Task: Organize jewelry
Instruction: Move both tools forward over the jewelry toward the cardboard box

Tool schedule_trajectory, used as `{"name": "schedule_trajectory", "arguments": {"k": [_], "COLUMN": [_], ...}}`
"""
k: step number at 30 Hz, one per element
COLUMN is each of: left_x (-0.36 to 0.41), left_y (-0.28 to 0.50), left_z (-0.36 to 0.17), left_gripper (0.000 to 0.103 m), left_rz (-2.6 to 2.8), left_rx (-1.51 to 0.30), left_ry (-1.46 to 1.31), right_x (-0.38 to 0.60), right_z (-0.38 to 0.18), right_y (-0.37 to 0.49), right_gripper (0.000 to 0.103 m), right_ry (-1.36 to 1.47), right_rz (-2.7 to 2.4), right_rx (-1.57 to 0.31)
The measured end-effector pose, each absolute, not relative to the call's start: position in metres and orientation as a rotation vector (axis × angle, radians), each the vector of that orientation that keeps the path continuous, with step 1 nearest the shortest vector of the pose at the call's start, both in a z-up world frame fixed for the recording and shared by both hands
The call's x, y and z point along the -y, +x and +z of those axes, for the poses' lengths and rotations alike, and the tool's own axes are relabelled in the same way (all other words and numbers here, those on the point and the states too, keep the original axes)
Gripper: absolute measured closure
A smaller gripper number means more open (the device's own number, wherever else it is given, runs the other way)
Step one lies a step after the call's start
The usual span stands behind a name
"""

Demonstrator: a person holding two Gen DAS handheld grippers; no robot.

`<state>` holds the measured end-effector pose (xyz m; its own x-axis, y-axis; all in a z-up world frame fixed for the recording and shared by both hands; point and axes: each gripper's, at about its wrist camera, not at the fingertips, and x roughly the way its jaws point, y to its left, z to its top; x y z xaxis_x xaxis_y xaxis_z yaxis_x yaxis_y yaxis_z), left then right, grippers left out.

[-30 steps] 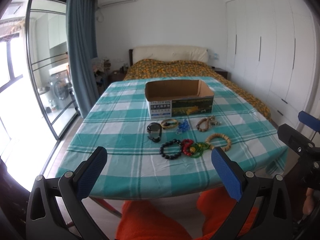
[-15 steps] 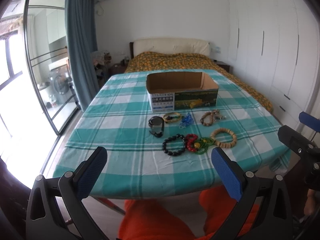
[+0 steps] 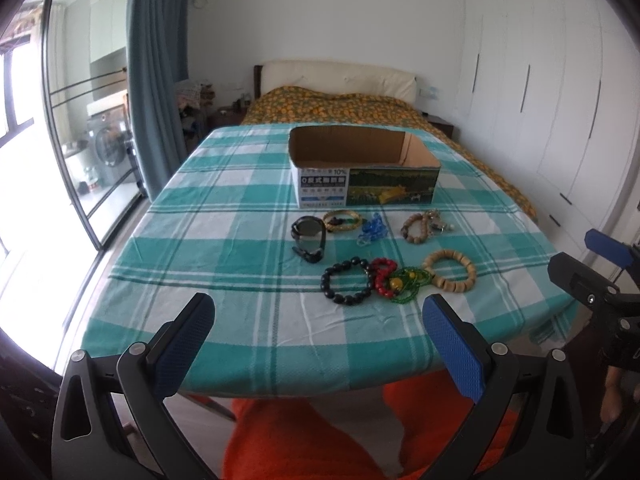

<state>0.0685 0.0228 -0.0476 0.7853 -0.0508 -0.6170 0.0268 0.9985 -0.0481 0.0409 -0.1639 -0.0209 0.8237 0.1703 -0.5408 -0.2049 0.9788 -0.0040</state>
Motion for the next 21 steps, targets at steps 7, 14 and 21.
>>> {"name": "schedule_trajectory", "arguments": {"k": [7, 14, 21], "left_x": [-0.026, -0.023, -0.019], "left_y": [0.092, 0.106, 0.116], "left_z": [-0.061, -0.079, -0.087], "left_gripper": [0.0, 0.0, 0.0], "left_rz": [-0.023, -0.013, -0.011], "left_rx": [-0.721, -0.799, -0.839], "left_ry": [-0.043, -0.04, -0.033], "right_x": [0.182, 0.197, 0.194], "right_z": [-0.04, -0.063, -0.076], "right_y": [0.063, 0.082, 0.093], "right_gripper": [0.0, 0.0, 0.0], "right_ry": [-0.013, 0.033, 0.05], "right_rz": [0.208, 0.197, 0.224], "right_rx": [-0.616, -0.702, -0.745]}}
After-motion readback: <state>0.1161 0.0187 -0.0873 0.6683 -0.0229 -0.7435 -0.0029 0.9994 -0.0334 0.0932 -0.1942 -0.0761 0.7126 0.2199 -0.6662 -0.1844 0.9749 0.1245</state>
